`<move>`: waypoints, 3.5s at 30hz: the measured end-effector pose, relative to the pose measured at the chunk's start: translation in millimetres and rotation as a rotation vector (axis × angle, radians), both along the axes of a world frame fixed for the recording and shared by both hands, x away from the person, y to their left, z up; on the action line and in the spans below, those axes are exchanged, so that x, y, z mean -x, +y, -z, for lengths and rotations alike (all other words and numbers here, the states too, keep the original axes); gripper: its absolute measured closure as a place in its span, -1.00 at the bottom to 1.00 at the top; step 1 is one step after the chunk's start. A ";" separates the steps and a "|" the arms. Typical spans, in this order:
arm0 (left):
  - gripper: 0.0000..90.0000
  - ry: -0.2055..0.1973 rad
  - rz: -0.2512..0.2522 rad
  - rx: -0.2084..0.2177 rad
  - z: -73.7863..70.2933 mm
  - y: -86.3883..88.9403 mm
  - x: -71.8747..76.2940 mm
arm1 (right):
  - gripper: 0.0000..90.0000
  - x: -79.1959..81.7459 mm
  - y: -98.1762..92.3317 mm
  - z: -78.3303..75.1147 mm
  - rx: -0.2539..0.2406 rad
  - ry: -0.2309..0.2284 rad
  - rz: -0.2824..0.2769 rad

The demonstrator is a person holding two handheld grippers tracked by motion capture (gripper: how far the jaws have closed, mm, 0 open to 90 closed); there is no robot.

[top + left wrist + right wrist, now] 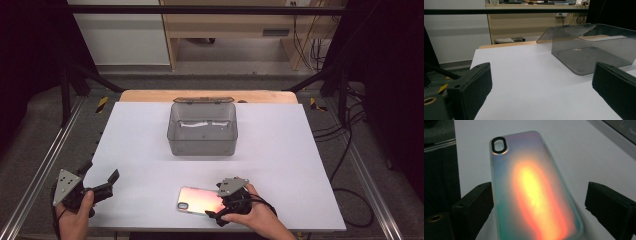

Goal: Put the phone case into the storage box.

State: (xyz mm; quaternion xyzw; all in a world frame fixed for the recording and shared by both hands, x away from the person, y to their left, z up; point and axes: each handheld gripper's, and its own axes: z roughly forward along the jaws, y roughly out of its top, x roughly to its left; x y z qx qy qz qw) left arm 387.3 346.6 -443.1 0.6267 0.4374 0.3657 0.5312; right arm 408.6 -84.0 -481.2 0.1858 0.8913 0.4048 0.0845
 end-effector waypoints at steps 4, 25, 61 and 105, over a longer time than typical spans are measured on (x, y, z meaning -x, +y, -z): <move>-0.94 -0.003 0.010 0.004 -0.2 -0.6 0.3 | -0.73 -0.6 8.1 4.1 0.044 0.001 -0.021; -0.93 0.004 0.043 0.001 -1.5 -6.6 -2.0 | -0.61 7.1 10.4 -0.9 0.066 -0.012 -0.005; -0.91 0.014 0.170 0.232 -69.4 -112.3 -39.6 | -0.61 -15.0 6.1 -70.5 -0.362 -0.228 0.518; 0.71 0.246 0.330 0.617 -34.6 -221.8 -44.6 | -0.61 -1.7 10.2 -56.9 -0.508 -0.285 0.661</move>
